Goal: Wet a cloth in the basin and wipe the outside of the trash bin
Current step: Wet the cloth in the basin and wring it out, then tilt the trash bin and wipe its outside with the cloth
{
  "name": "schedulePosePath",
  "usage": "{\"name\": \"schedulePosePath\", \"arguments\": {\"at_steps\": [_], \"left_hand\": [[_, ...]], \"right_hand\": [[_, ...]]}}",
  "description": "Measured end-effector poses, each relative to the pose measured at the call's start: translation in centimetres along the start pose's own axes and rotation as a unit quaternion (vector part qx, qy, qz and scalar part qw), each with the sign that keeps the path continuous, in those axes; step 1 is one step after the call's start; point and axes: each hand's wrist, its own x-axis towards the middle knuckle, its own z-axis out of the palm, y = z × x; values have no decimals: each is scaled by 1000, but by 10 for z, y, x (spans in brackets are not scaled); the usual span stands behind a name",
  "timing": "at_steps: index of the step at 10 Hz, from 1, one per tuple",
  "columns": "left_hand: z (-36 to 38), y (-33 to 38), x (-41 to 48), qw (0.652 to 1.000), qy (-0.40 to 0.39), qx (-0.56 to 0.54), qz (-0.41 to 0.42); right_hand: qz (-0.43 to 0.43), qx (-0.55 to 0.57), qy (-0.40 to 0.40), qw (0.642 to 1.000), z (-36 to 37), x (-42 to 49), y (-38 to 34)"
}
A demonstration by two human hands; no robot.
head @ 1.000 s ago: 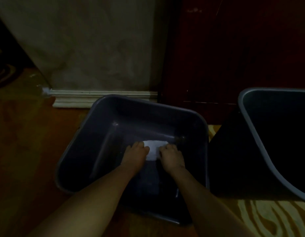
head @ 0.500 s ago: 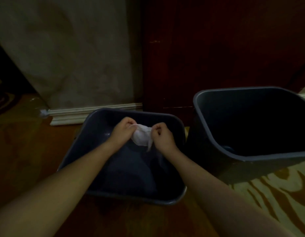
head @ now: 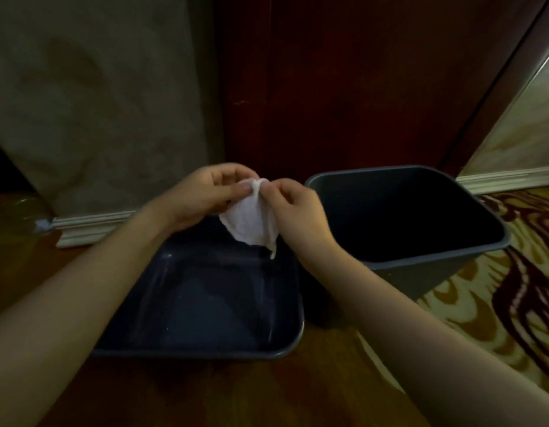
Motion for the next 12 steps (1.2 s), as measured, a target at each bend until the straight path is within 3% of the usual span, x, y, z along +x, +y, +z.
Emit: {"name": "schedulePosePath", "arguments": {"at_steps": [2, 5, 6, 7, 8, 9, 10, 12], "left_hand": [[39, 41, 27, 1000, -4, -26, 11], [151, 57, 52, 996, -74, 45, 5], [181, 58, 62, 992, -116, 46, 3], [204, 54, 74, 984, -131, 117, -5], [220, 45, 82, 947, -192, 256, -36], [229, 38, 83, 906, -245, 334, -86], [233, 35, 80, 897, -241, 362, -80], [240, 32, 80, 868, -189, 459, -8]], "right_hand": [[7, 31, 66, 997, -71, -1, -30], [134, 64, 74, 986, -171, -54, -20], [170, 126, 143, 967, -196, -82, -8], [180, 238, 256, 920, -213, -112, 10], [167, 320, 328, 873, -217, -138, 33], [216, 266, 443, 828, -211, -154, 63], [254, 208, 488, 809, -200, -163, 84], [248, 221, 498, 801, -192, -158, 84]]}}
